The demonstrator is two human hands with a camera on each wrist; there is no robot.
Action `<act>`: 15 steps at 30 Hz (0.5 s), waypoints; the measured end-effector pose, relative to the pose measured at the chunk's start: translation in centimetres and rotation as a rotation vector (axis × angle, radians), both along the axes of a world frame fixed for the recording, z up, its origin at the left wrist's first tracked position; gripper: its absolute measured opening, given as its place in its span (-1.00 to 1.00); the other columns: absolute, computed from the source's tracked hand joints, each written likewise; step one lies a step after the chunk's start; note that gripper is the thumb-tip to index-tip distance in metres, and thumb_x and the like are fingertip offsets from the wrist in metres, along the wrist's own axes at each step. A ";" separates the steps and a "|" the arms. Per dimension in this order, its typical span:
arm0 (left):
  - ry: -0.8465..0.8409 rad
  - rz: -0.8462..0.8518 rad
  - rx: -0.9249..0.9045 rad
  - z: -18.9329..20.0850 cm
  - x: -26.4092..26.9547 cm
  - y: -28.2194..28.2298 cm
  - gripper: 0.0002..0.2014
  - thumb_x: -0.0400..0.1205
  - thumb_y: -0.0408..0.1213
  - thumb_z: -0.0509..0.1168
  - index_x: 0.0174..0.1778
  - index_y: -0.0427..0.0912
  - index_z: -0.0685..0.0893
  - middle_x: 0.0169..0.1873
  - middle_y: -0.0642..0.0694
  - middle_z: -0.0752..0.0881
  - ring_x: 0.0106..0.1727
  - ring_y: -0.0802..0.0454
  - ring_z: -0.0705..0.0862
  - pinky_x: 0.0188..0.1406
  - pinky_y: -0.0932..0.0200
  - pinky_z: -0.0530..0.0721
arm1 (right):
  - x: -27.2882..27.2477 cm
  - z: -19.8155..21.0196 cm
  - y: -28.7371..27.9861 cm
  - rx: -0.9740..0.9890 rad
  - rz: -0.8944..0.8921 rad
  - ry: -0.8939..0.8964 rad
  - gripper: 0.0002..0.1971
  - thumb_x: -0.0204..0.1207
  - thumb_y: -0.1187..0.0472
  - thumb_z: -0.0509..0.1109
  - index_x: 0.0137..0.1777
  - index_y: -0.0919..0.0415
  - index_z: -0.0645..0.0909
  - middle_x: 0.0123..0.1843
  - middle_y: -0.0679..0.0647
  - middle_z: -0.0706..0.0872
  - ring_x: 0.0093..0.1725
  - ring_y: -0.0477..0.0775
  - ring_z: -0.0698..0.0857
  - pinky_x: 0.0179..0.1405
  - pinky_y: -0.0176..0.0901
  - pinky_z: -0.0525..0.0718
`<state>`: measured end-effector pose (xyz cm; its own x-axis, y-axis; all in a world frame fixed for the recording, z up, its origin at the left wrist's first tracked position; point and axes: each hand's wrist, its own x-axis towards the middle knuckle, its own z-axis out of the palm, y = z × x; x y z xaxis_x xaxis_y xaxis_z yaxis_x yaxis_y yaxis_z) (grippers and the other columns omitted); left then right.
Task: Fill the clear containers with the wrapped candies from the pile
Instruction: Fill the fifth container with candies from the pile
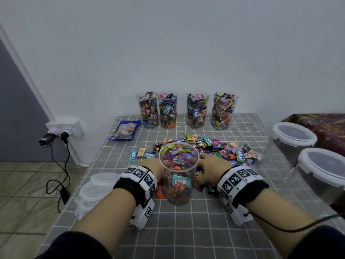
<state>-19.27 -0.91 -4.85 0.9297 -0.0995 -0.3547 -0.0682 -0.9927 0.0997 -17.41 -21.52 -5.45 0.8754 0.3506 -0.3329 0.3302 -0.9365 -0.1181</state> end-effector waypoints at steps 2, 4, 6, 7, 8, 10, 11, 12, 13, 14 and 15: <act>-0.028 -0.001 0.004 0.1 0.1 0.0 -0.72 0.66 -0.18 0.18 0.23 -0.09 0.66 0.22 -0.15 0.67 0.18 -0.15 0.66 0.24 -0.01 0.63 | -0.2 0.1 0.1 0.008 0.011 -0.036 -0.23 0.34 -0.25 0.45 0.56 -0.18 0.29 0.46 0.02 0.40 0.40 0.14 0.47 0.28 0.07 0.58; -0.057 0.002 -0.007 0.3 0.2 0.1 -0.73 0.65 -0.19 0.17 0.21 -0.07 0.67 0.16 -0.12 0.69 0.11 -0.12 0.67 0.19 0.02 0.65 | -0.4 0.3 0.2 0.012 0.015 -0.072 -0.36 0.42 -0.16 0.42 0.51 -0.14 0.38 0.37 0.06 0.49 0.30 0.15 0.55 0.21 0.00 0.61; -0.090 0.007 -0.022 0.4 0.1 0.2 -0.73 0.66 -0.21 0.15 0.21 -0.09 0.67 0.13 -0.11 0.69 0.11 -0.12 0.67 0.17 0.02 0.65 | -0.6 0.5 0.3 0.001 0.013 -0.104 -0.47 0.48 -0.09 0.39 0.46 -0.10 0.45 0.30 0.08 0.53 0.25 0.16 0.58 0.18 -0.02 0.61; -0.111 0.010 -0.036 0.4 0.1 0.2 -0.73 0.66 -0.21 0.14 0.19 -0.09 0.67 0.12 -0.10 0.70 0.10 -0.12 0.67 0.16 0.01 0.66 | -0.6 0.6 0.4 -0.008 0.013 -0.117 -0.52 0.51 -0.07 0.37 0.43 -0.08 0.48 0.27 0.09 0.54 0.24 0.17 0.59 0.17 -0.02 0.61; -0.127 0.019 -0.050 0.4 0.0 0.2 -0.74 0.66 -0.20 0.14 0.17 -0.08 0.68 0.11 -0.10 0.70 0.07 -0.11 0.67 0.14 0.01 0.66 | -0.7 0.7 0.5 -0.011 0.012 -0.129 -0.58 0.53 -0.04 0.34 0.40 -0.05 0.51 0.25 0.10 0.55 0.22 0.17 0.60 0.17 0.00 0.62; -0.164 0.045 -0.066 0.5 -0.1 0.2 -0.74 0.66 -0.19 0.14 0.13 -0.08 0.69 0.06 -0.11 0.71 0.04 -0.12 0.67 0.11 0.01 0.67 | -0.7 0.7 0.6 -0.004 0.002 -0.159 -0.68 0.58 0.04 0.28 0.32 0.00 0.56 0.20 0.12 0.58 0.17 0.17 0.61 0.15 0.01 0.63; -0.185 0.058 -0.062 0.6 -0.1 0.1 -0.74 0.67 -0.19 0.14 0.12 -0.09 0.70 0.05 -0.12 0.71 0.04 -0.13 0.67 0.10 0.01 0.67 | -0.7 0.6 0.6 0.000 -0.001 -0.175 -0.71 0.60 0.09 0.25 0.30 0.03 0.57 0.19 0.13 0.59 0.17 0.18 0.62 0.14 0.01 0.63; -0.208 0.065 -0.055 0.6 -0.1 0.1 -0.74 0.66 -0.19 0.14 0.12 -0.10 0.71 0.05 -0.13 0.71 0.04 -0.14 0.68 0.08 0.02 0.68 | -0.6 0.5 0.6 0.003 -0.005 -0.186 -0.72 0.61 0.13 0.22 0.28 0.05 0.57 0.19 0.14 0.59 0.16 0.19 0.62 0.14 0.00 0.63; -0.229 0.069 -0.048 0.6 -0.1 0.0 -0.73 0.66 -0.20 0.15 0.11 -0.11 0.72 0.06 -0.13 0.72 0.05 -0.14 0.68 0.07 0.03 0.68 | -0.5 0.4 0.6 0.012 -0.007 -0.197 -0.73 0.63 0.15 0.20 0.27 0.07 0.58 0.18 0.16 0.60 0.16 0.20 0.62 0.14 0.00 0.62; -0.244 0.071 -0.044 0.4 0.0 0.1 -0.74 0.66 -0.20 0.15 0.11 -0.11 0.73 0.05 -0.13 0.73 0.04 -0.15 0.68 0.04 0.04 0.69 | -0.5 0.4 0.5 0.022 -0.007 -0.203 -0.74 0.65 0.14 0.19 0.25 0.10 0.59 0.17 0.17 0.60 0.16 0.21 0.61 0.14 -0.01 0.61; -0.255 0.074 -0.045 0.3 0.0 0.1 -0.74 0.65 -0.20 0.16 0.09 -0.12 0.73 0.03 -0.13 0.73 0.02 -0.15 0.69 0.01 0.05 0.69 | -0.5 0.5 0.5 0.031 -0.004 -0.210 -0.74 0.66 0.12 0.17 0.24 0.12 0.59 0.16 0.18 0.60 0.15 0.21 0.61 0.14 -0.02 0.60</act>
